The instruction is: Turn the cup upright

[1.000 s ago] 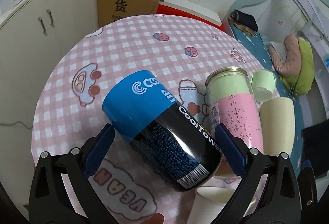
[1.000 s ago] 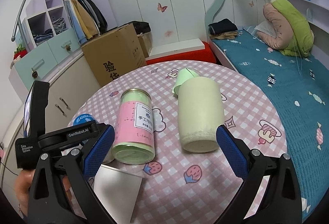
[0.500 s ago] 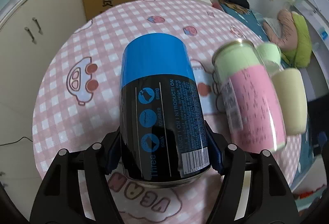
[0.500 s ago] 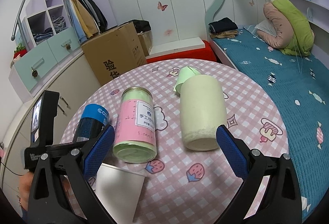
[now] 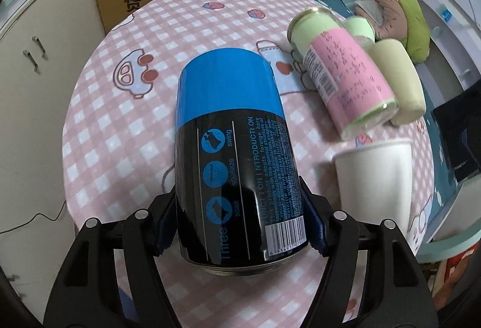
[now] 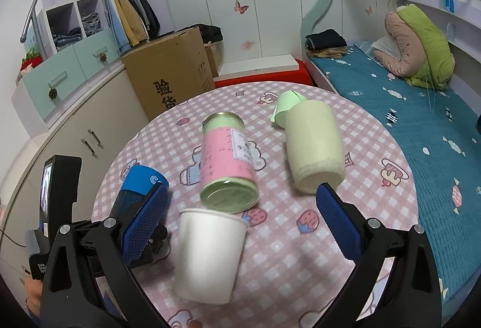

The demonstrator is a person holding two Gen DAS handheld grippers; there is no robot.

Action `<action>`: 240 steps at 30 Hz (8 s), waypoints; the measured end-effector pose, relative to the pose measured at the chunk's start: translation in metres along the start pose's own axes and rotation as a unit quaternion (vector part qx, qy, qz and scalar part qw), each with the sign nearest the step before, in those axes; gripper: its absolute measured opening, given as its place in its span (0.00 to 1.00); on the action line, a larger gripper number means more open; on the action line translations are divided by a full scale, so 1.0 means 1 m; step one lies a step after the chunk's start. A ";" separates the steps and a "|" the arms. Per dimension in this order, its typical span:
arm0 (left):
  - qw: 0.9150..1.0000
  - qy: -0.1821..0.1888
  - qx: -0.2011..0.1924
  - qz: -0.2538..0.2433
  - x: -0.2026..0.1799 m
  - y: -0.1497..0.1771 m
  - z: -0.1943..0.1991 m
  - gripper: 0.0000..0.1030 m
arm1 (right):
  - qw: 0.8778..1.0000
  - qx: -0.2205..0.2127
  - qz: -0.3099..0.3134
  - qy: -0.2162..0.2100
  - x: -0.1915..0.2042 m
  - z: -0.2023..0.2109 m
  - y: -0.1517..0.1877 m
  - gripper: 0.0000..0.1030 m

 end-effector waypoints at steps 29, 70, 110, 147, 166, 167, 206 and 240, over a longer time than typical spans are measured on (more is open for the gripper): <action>0.992 0.023 -0.096 0.081 0.125 -0.002 0.080 0.90 | 0.972 0.207 0.004 -0.110 0.144 -0.115 0.011 0.93; 0.988 -0.021 -0.129 0.082 0.131 -0.042 0.070 0.90 | 0.989 0.060 0.137 -0.003 0.149 -0.110 -0.024 0.66; 0.957 -0.047 -0.285 0.011 0.031 0.016 0.227 0.92 | 0.991 -0.095 0.091 -0.002 0.107 0.108 -0.015 0.90; 0.895 -0.085 -0.435 -0.055 -0.044 0.060 0.311 0.94 | 0.969 -0.223 0.095 0.045 0.078 0.221 -0.002 0.93; 0.896 -0.087 -0.431 -0.057 -0.044 0.052 0.303 0.94 | 0.972 -0.213 0.090 0.040 0.076 0.209 -0.004 0.93; 0.896 -0.087 -0.431 -0.057 -0.043 0.052 0.302 0.94 | 0.972 -0.213 0.090 0.040 0.076 0.208 -0.004 0.93; 0.897 -0.089 -0.430 -0.056 -0.042 0.050 0.299 0.94 | 0.974 -0.207 0.087 0.037 0.078 0.201 -0.003 0.93; 0.896 -0.091 -0.431 -0.054 -0.039 0.045 0.297 0.94 | 0.975 -0.201 0.084 0.033 0.080 0.198 -0.004 0.93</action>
Point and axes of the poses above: each gripper's, at about its wrist camera, not at the fingertips, and z roughly against the way its jaws point, x to its left, y to its underside, the point moved 6 cm from there along -z, roughly the way its jaws point
